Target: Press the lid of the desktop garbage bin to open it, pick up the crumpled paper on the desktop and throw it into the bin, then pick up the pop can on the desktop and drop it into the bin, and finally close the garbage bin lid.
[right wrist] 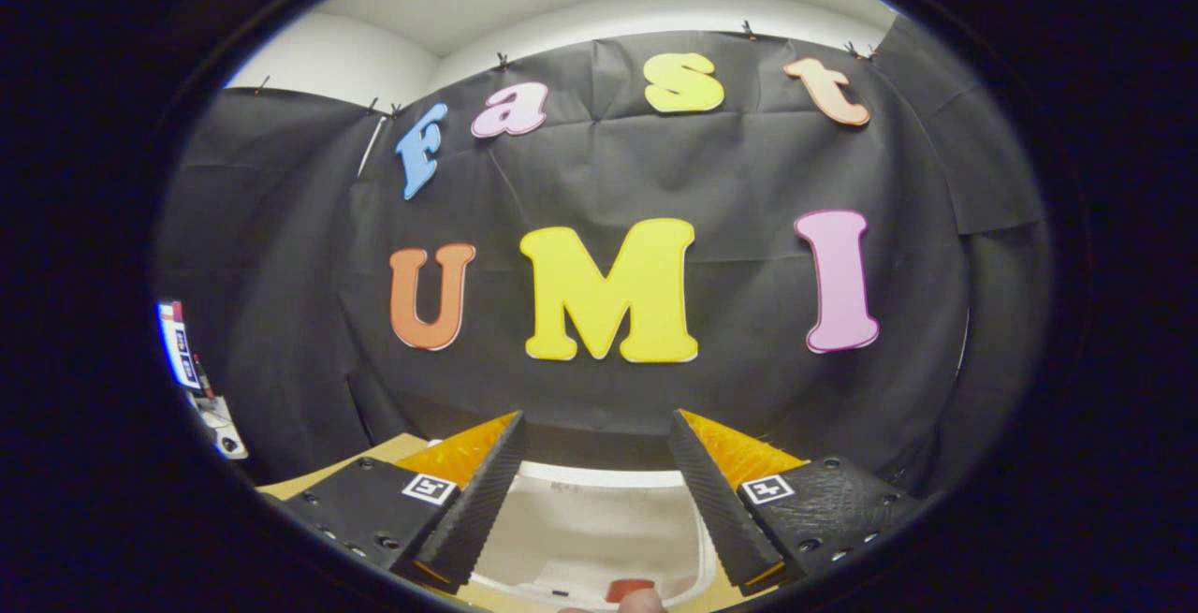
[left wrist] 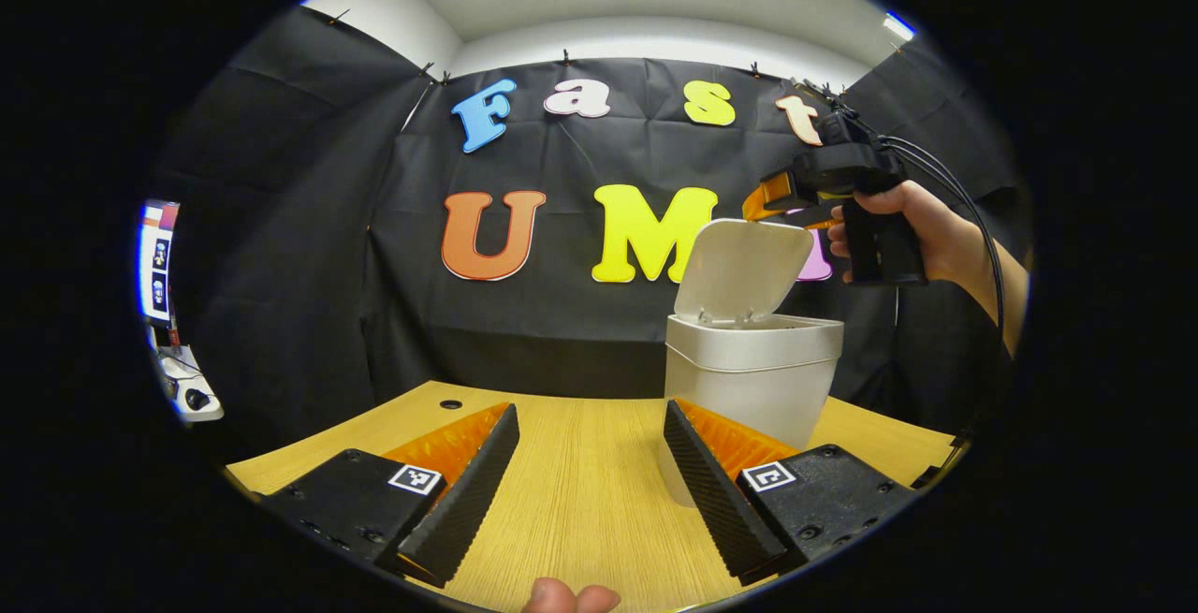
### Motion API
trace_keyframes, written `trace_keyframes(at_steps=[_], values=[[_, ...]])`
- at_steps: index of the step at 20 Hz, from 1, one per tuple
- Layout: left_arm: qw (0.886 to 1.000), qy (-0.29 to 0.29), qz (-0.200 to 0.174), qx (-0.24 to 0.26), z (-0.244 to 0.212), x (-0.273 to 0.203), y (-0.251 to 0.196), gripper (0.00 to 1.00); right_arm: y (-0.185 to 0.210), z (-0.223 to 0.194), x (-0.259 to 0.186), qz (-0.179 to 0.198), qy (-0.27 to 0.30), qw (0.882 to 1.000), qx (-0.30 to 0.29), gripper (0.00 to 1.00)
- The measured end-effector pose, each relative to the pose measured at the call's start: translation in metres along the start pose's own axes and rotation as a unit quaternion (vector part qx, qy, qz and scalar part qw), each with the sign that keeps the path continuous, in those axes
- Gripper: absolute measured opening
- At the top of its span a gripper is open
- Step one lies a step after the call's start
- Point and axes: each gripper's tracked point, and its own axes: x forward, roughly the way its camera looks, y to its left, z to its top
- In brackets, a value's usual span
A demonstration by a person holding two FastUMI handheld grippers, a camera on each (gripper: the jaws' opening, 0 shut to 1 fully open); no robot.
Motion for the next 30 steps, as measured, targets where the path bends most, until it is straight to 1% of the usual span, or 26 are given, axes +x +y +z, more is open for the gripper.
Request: trace_keyframes(at_steps=[1,4,7,9,11,14,18,19,20,21,22,24,27,30], values=[[1.000,0.002,-0.005,-0.001,-0.002,0.001,-0.006,1.00,0.001,-0.014,-0.005,0.003,0.009,1.000,-0.003,0.94],[1.000,0.006,-0.015,0.000,-0.007,-0.002,-0.019,1.00,0.000,-0.049,-0.016,0.007,0.032,0.999,-0.004,0.95],[1.000,0.008,-0.017,0.007,-0.010,-0.003,-0.025,1.00,-0.001,-0.084,-0.016,0.011,0.063,0.998,-0.013,0.94],[1.000,0.008,-0.018,0.009,-0.011,-0.003,-0.029,1.00,-0.002,-0.096,-0.014,0.015,0.073,0.997,-0.008,0.97],[1.000,0.010,-0.019,0.010,-0.013,-0.004,-0.030,1.00,-0.002,-0.098,-0.013,0.017,0.071,0.997,0.003,0.96],[1.000,0.013,-0.018,0.012,-0.014,-0.002,-0.029,1.00,-0.002,-0.106,-0.013,0.017,0.076,0.997,-0.006,0.96],[1.000,0.016,-0.019,0.013,-0.017,0.000,-0.030,1.00,-0.002,-0.108,-0.013,0.020,0.071,0.997,-0.008,0.97],[1.000,0.017,-0.020,0.014,-0.018,0.001,-0.030,1.00,-0.002,-0.111,-0.013,0.022,0.070,0.997,-0.007,0.99],[1.000,0.020,-0.020,0.013,-0.019,0.001,-0.030,1.00,-0.002,-0.114,-0.013,0.024,0.073,0.997,-0.013,0.98],[0.999,0.021,-0.022,0.011,-0.021,0.002,-0.030,1.00,-0.002,-0.116,-0.014,0.025,0.070,0.997,-0.023,1.00],[0.999,0.022,-0.025,0.006,-0.022,0.003,-0.032,1.00,-0.002,-0.117,-0.013,0.023,0.077,0.996,-0.029,0.99],[0.999,0.025,-0.027,0.000,-0.025,0.005,-0.034,1.00,-0.003,-0.121,-0.014,0.017,0.070,0.997,-0.034,1.00],[0.999,0.033,-0.032,-0.001,-0.031,0.008,-0.040,1.00,-0.002,-0.121,-0.013,0.029,0.035,0.999,-0.021,0.99],[0.999,0.039,-0.038,0.005,-0.035,0.009,-0.046,1.00,-0.004,-0.123,-0.012,0.028,0.024,0.999,-0.017,1.00]])
